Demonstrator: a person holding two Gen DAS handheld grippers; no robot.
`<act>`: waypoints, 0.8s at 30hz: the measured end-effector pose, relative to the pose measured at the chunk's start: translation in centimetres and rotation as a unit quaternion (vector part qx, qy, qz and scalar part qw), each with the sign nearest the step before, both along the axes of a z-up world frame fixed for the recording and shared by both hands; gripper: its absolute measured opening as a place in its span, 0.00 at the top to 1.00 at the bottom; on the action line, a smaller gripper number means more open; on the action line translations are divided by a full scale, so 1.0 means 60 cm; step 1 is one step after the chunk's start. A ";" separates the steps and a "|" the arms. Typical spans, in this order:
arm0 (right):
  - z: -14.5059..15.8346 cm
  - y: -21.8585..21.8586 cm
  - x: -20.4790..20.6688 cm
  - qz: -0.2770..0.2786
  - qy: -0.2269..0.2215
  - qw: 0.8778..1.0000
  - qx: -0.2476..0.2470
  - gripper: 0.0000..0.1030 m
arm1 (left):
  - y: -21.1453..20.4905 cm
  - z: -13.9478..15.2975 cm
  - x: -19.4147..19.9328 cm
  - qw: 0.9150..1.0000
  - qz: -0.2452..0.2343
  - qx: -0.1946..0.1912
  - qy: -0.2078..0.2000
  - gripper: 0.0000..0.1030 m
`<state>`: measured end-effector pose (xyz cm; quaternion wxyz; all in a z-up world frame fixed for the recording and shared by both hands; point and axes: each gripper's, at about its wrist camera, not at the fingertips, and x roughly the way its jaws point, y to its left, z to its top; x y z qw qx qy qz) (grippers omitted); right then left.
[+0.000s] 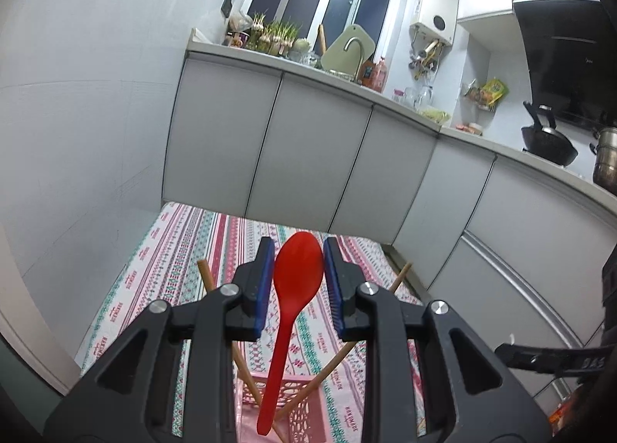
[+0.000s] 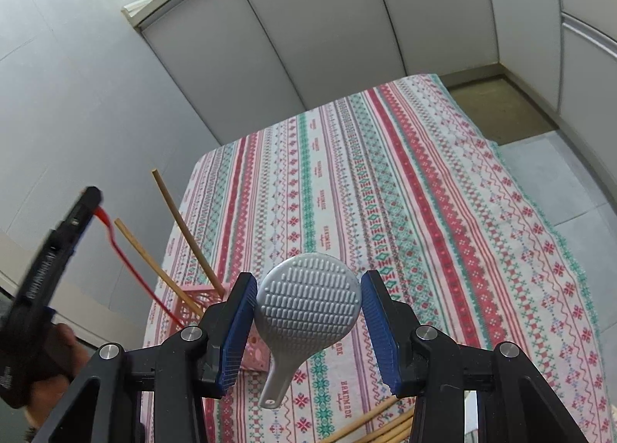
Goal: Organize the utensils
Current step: 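Lift the red spoon with the left tool over the pink holder while the right tool lifts the paddle, then open the left tool to drop the red spoon while the right tool lowers the paddle into the holder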
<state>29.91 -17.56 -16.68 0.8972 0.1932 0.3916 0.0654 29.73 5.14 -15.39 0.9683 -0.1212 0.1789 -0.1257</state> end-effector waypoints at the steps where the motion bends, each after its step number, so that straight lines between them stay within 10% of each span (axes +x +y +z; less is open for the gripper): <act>1: -0.001 0.001 0.001 0.001 0.000 1.000 -0.001 0.52 | -0.002 -0.002 0.000 1.000 0.000 0.003 0.001 0.73; 17: -0.010 0.014 0.001 0.007 0.008 1.000 -0.013 0.52 | -0.004 -0.026 0.009 0.999 -0.002 0.028 0.044 0.73; 24: 0.003 0.027 0.003 0.008 -0.010 1.000 -0.013 0.52 | 0.010 0.001 -0.006 0.997 -0.003 0.025 0.073 0.56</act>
